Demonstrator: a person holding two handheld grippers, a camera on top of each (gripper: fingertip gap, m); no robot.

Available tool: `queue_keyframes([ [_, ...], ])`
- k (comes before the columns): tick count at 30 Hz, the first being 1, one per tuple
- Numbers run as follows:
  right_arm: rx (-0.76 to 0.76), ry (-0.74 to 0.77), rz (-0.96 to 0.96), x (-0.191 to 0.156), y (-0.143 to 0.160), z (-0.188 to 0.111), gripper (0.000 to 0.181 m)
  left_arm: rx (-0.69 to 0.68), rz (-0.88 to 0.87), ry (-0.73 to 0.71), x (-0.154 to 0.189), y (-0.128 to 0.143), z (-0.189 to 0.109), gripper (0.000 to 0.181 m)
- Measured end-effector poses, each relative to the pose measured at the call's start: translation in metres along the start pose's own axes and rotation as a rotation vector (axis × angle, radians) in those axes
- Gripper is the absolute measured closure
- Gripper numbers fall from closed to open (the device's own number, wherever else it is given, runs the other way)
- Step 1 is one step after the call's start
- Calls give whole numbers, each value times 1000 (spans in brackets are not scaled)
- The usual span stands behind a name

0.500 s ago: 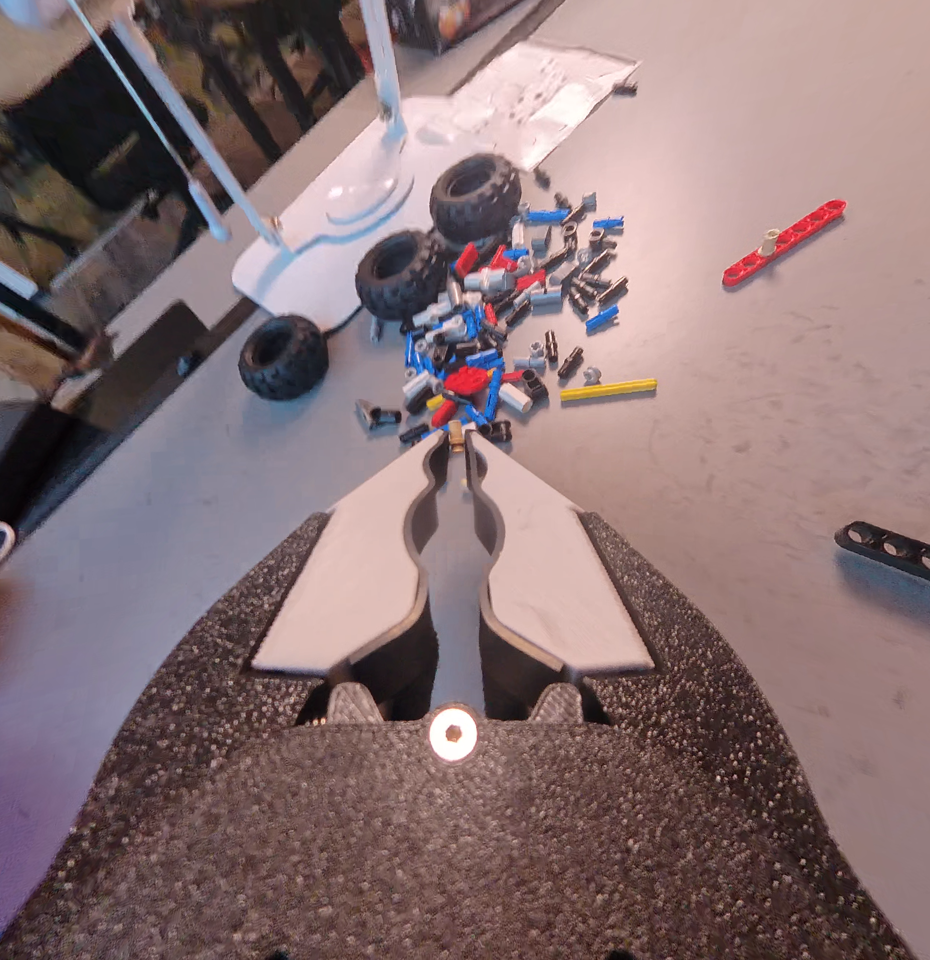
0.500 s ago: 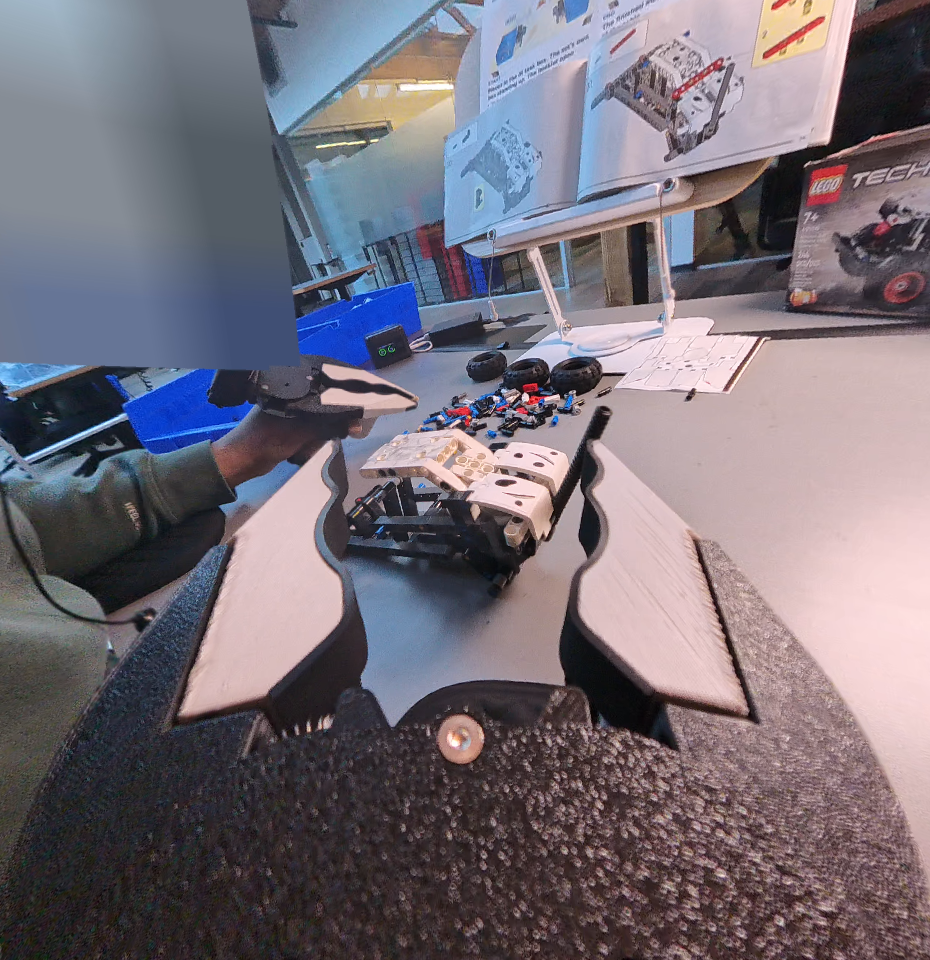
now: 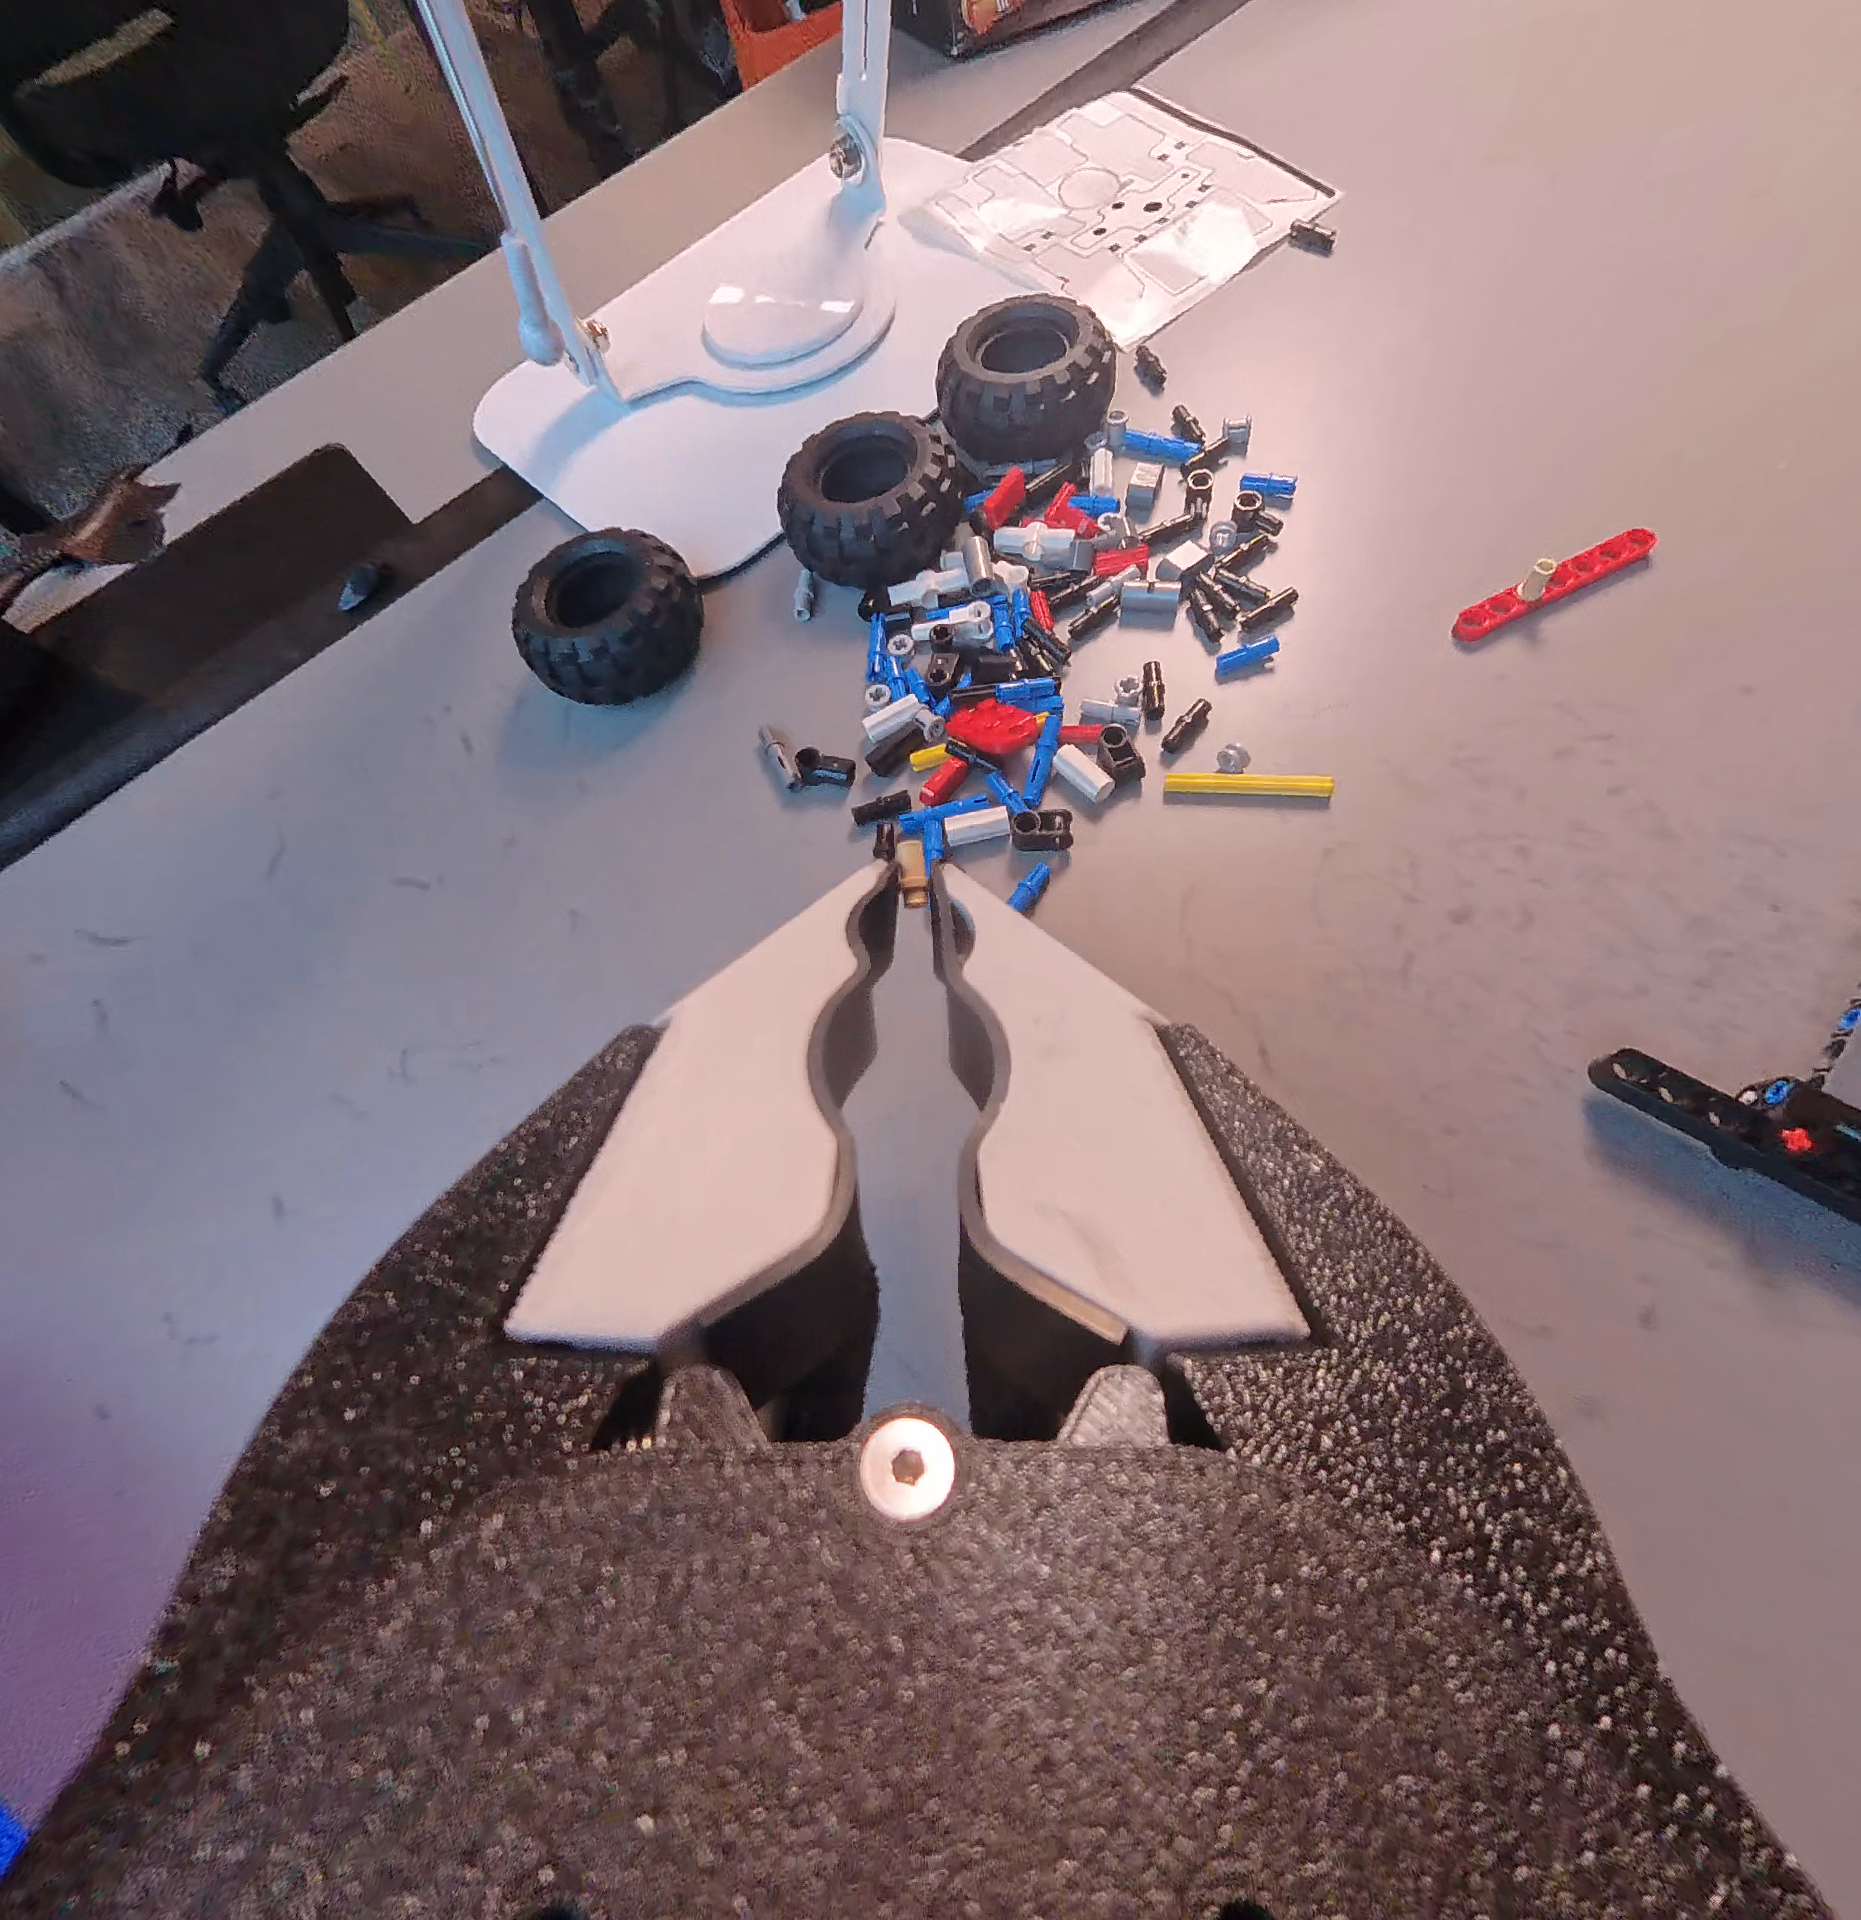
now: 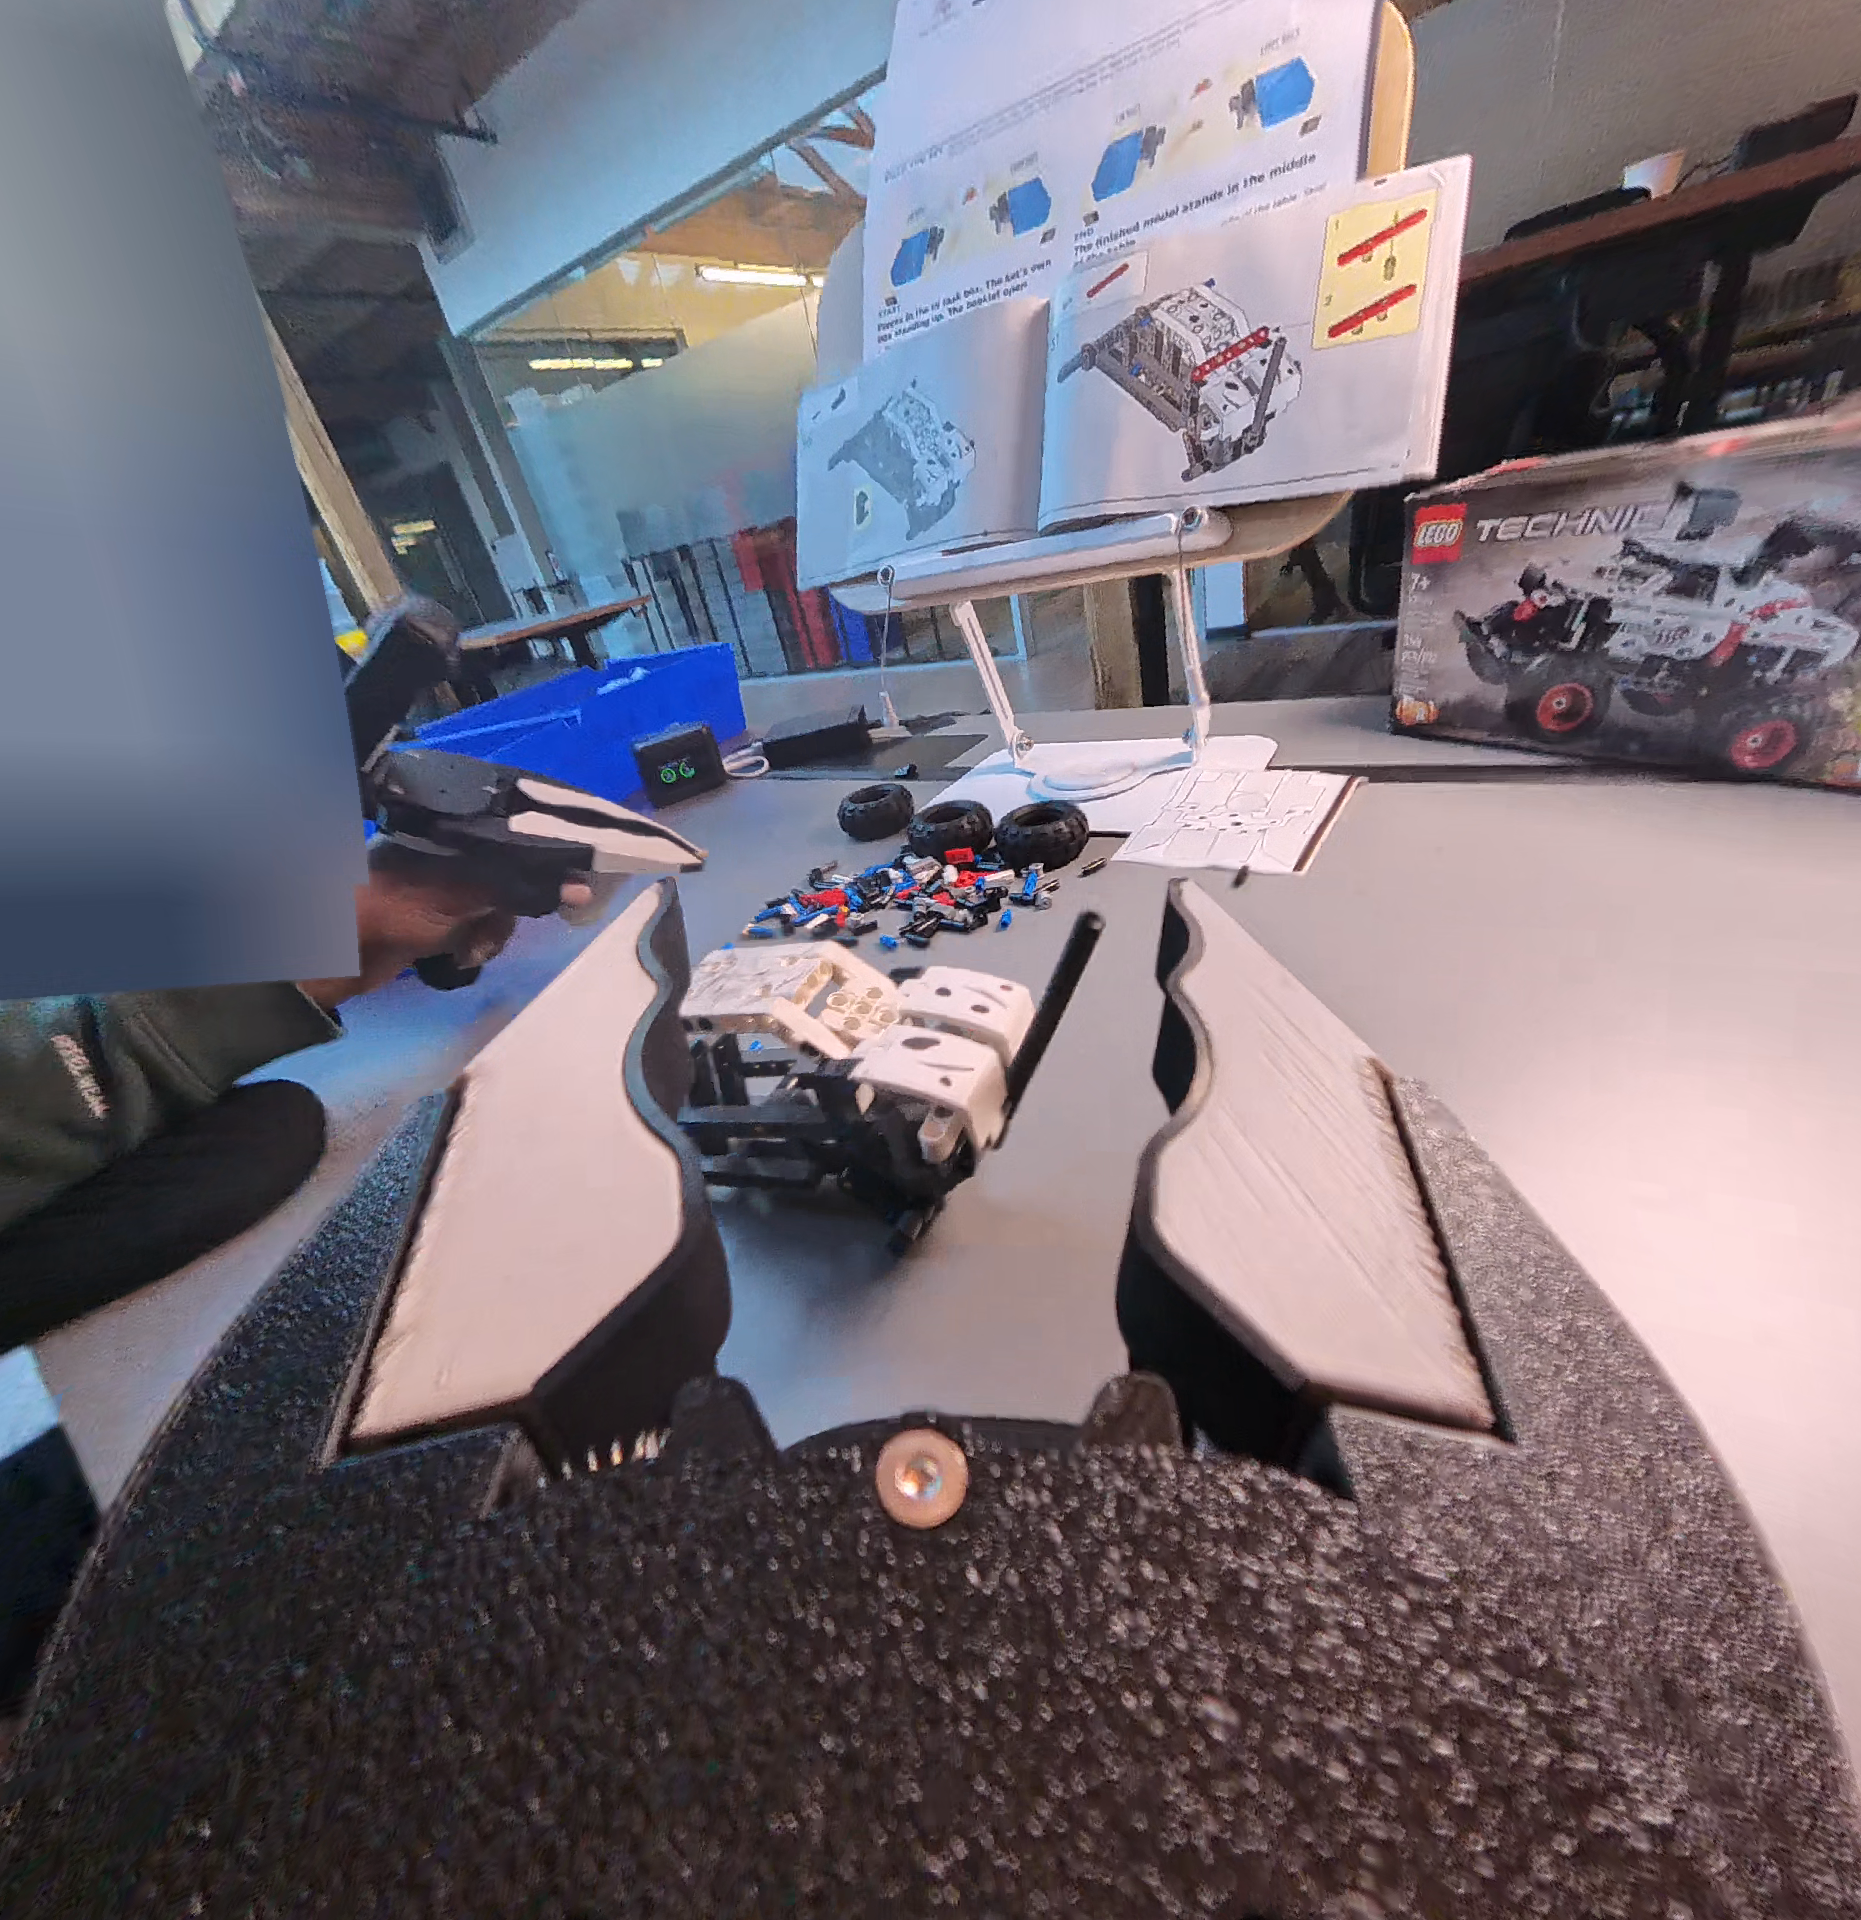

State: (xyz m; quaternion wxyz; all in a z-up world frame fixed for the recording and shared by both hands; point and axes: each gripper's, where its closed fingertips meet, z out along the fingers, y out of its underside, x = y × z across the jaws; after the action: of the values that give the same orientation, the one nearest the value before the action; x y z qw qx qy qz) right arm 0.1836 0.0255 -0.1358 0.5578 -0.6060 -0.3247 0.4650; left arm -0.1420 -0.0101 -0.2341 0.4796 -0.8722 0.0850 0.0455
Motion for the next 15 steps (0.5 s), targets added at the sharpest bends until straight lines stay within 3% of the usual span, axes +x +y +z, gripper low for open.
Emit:
queue_keyframes([
  [5,-104,-101,-319,22,-19,38,90,-17,26,37,3,8,0,176],
  [8,-126,-183,-330,28,-51,74,89,-32,31,59,5,11,6,176],
  [11,-59,-240,-335,6,-97,101,90,-41,30,88,9,13,13,176],
  [15,-50,-224,-376,-34,-113,100,90,-55,23,105,11,14,22,176],
])
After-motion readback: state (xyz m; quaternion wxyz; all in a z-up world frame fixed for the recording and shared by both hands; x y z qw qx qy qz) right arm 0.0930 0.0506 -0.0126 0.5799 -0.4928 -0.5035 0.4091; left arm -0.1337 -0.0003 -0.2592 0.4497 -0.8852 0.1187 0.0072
